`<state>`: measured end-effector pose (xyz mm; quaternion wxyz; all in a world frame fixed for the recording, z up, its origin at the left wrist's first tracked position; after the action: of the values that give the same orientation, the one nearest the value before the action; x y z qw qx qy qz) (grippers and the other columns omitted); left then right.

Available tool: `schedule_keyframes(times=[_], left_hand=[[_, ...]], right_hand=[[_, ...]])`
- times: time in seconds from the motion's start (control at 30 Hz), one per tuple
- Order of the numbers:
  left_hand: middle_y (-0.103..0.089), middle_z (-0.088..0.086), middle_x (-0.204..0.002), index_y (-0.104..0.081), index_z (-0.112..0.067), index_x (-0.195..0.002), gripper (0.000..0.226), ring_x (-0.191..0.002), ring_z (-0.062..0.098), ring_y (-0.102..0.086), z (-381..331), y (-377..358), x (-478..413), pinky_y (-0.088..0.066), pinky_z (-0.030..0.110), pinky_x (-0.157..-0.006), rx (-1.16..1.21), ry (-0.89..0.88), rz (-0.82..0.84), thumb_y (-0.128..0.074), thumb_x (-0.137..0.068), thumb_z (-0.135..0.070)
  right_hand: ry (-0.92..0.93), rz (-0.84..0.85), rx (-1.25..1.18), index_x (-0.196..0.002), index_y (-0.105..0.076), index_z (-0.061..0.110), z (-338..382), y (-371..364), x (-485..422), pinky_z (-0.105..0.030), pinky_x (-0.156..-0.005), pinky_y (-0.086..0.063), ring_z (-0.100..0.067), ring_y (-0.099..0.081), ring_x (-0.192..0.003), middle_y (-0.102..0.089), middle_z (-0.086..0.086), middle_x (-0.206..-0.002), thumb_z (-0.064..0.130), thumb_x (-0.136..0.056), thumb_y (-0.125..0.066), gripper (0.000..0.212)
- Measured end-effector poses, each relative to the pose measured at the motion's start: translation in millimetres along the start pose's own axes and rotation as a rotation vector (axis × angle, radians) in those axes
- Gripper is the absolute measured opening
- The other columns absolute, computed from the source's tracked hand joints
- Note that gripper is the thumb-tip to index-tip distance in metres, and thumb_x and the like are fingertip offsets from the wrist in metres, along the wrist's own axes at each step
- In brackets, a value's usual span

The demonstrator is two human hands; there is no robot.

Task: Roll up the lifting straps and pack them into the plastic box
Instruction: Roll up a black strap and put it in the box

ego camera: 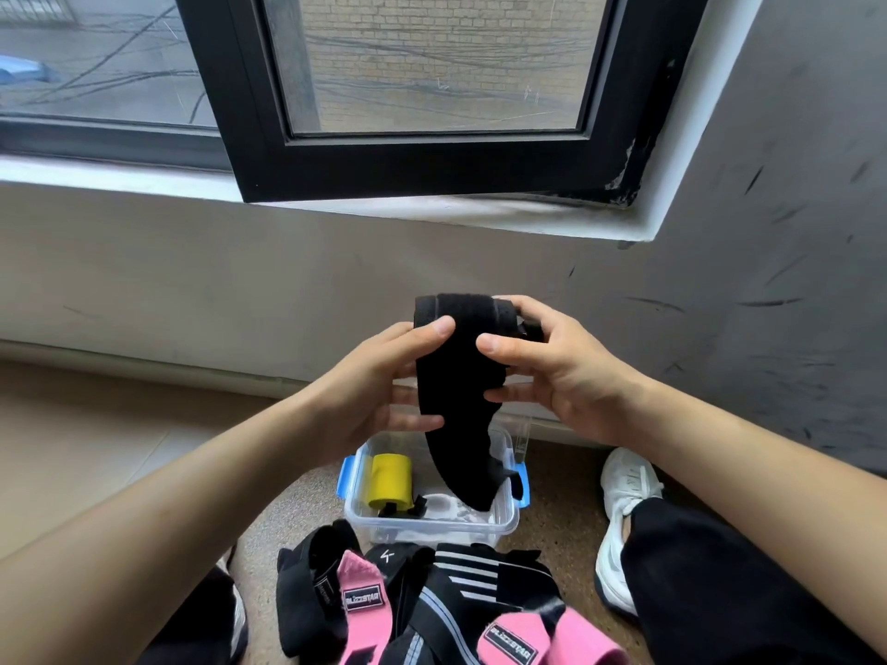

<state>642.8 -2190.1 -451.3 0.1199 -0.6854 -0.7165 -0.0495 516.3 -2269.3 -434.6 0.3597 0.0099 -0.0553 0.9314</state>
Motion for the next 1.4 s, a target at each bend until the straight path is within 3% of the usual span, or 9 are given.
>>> schedule_keyframes(times=[0.07, 0.2, 0.33, 0.43, 0.53, 0.7, 1.0, 1.27, 1.4], left_hand=[[-0.076, 0.006, -0.116, -0.065, -0.022, -0.127, 0.062, -0.104, 0.024, -0.075, 2, 2, 1, -0.061, 0.042, -0.09, -0.004, 0.036, -0.01, -0.066, -0.079, -0.062], [-0.075, 0.003, -0.105, -0.067, -0.027, -0.123, 0.045, -0.09, 0.021, -0.075, -4, 5, 2, -0.061, 0.03, -0.068, -0.032, -0.008, -0.06, -0.066, -0.088, -0.056], [-0.073, -0.006, -0.103, -0.068, -0.028, -0.126, 0.038, -0.084, 0.015, -0.072, -8, 9, 2, -0.057, 0.026, -0.071, -0.033, -0.074, -0.079, -0.065, -0.091, -0.042], [-0.073, -0.004, -0.104, -0.068, -0.024, -0.126, 0.044, -0.085, 0.015, -0.07, -11, 11, 2, -0.055, 0.026, -0.073, -0.023, -0.113, -0.084, -0.077, -0.085, -0.04], [-0.076, 0.002, -0.115, -0.066, -0.023, -0.128, 0.048, -0.095, 0.017, -0.073, -14, 12, 2, -0.056, 0.028, -0.078, 0.006, -0.16, -0.079, -0.074, -0.083, -0.036], [-0.074, 0.018, -0.117, -0.064, -0.019, -0.13, 0.051, -0.102, 0.023, -0.074, -19, 9, 4, -0.058, 0.026, -0.074, 0.037, -0.214, -0.051, -0.079, -0.081, -0.02], [-0.072, 0.006, -0.122, -0.062, -0.034, -0.133, 0.058, -0.112, 0.024, -0.072, -14, 6, 2, -0.06, 0.032, -0.081, 0.028, -0.185, 0.036, -0.076, -0.08, -0.018], [-0.075, 0.003, -0.111, -0.065, -0.031, -0.128, 0.049, -0.096, 0.031, -0.076, -3, 4, 3, -0.061, 0.03, -0.068, 0.006, -0.015, 0.03, -0.073, -0.085, -0.051], [-0.072, -0.004, -0.103, -0.065, -0.025, -0.126, 0.05, -0.083, 0.02, -0.075, -1, 10, 1, -0.055, 0.025, -0.062, -0.024, -0.027, -0.006, -0.073, -0.081, -0.047]], right_hand=[[0.018, 0.014, 0.001, -0.126, -0.062, 0.022, 0, -1, -1, -0.037, -0.078, -0.058, -0.021, -0.071, -0.101, -0.069, -0.002, -0.113, 0.012, -0.074, -0.085, 0.058], [0.033, 0.05, 0.03, -0.126, -0.062, 0.026, -3, -4, -3, -0.041, -0.077, -0.059, -0.024, -0.07, -0.099, -0.063, -0.011, -0.117, 0.002, -0.072, -0.078, 0.062], [0.043, 0.07, 0.087, -0.128, -0.06, 0.029, -2, -7, -1, -0.04, -0.075, -0.06, -0.025, -0.071, -0.099, -0.061, -0.014, -0.12, 0.003, -0.074, -0.077, 0.063], [-0.007, 0.078, 0.066, -0.129, -0.06, 0.032, -2, -9, 1, -0.041, -0.074, -0.06, -0.025, -0.071, -0.098, -0.066, -0.008, -0.116, 0.018, -0.079, -0.077, 0.054], [-0.096, 0.115, 0.055, -0.13, -0.06, 0.033, -4, -13, 4, -0.044, -0.074, -0.061, -0.03, -0.07, -0.091, -0.066, -0.004, -0.112, 0.043, -0.09, -0.068, 0.042], [-0.168, 0.088, 0.053, -0.127, -0.062, 0.026, -9, -14, 8, -0.04, -0.069, -0.059, -0.025, -0.072, -0.083, -0.067, -0.006, -0.109, 0.061, -0.088, -0.061, 0.052], [-0.105, 0.047, -0.039, -0.121, -0.059, 0.021, -5, -9, 6, -0.032, -0.059, -0.057, -0.023, -0.069, -0.076, -0.065, -0.005, -0.098, 0.03, -0.083, -0.073, 0.041], [0.026, 0.056, 0.0, -0.118, -0.061, 0.025, 0, -10, 3, -0.041, -0.068, -0.063, -0.026, -0.071, -0.091, -0.066, -0.009, -0.102, 0.011, -0.075, -0.079, 0.049], [0.099, 0.058, 0.139, -0.128, -0.058, 0.021, 4, -13, 4, -0.037, -0.065, -0.063, -0.021, -0.069, -0.086, -0.063, -0.006, -0.101, -0.005, -0.085, -0.073, 0.053]])
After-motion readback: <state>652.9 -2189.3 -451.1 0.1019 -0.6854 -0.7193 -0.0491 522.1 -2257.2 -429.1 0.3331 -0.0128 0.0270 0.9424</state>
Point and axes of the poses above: each hand's wrist, its own x-axis away from the middle knuckle, its own y-axis out of the back of the hand, z = x × y, the point moved 9 cm from there along -x, towards the middle knuckle
